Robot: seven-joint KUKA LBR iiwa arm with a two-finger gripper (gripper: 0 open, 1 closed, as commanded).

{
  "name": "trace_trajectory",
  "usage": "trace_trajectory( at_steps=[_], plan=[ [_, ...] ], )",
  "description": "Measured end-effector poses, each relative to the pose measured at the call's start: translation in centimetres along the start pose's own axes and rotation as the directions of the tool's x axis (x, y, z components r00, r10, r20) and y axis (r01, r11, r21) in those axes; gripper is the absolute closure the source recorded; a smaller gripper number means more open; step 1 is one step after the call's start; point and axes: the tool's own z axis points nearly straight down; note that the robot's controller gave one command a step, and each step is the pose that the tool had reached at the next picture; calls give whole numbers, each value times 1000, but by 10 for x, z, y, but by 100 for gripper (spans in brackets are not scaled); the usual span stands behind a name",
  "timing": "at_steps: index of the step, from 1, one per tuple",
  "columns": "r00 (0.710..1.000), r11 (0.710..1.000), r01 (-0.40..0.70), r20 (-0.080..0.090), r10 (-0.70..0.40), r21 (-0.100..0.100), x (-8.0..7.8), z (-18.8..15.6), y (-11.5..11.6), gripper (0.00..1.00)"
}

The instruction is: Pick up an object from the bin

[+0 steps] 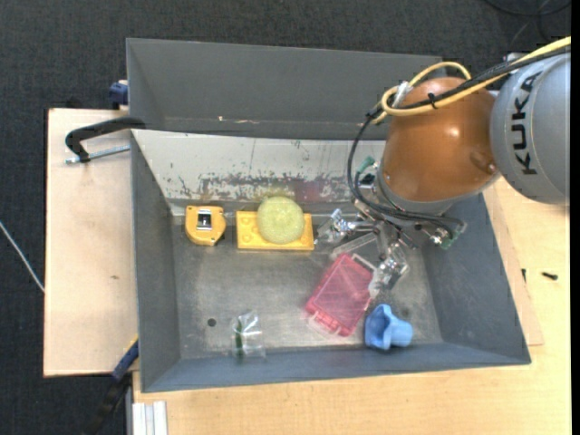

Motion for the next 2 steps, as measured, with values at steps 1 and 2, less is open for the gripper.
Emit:
trace_trajectory(
  at_steps=[1, 2],
  plan=[
    [1000, 1000, 1, 2, -1, 3, -1, -2, 0, 0],
    [1000, 1000, 30, 8, -30, 8, 6, 26, 26, 0]
  ],
)
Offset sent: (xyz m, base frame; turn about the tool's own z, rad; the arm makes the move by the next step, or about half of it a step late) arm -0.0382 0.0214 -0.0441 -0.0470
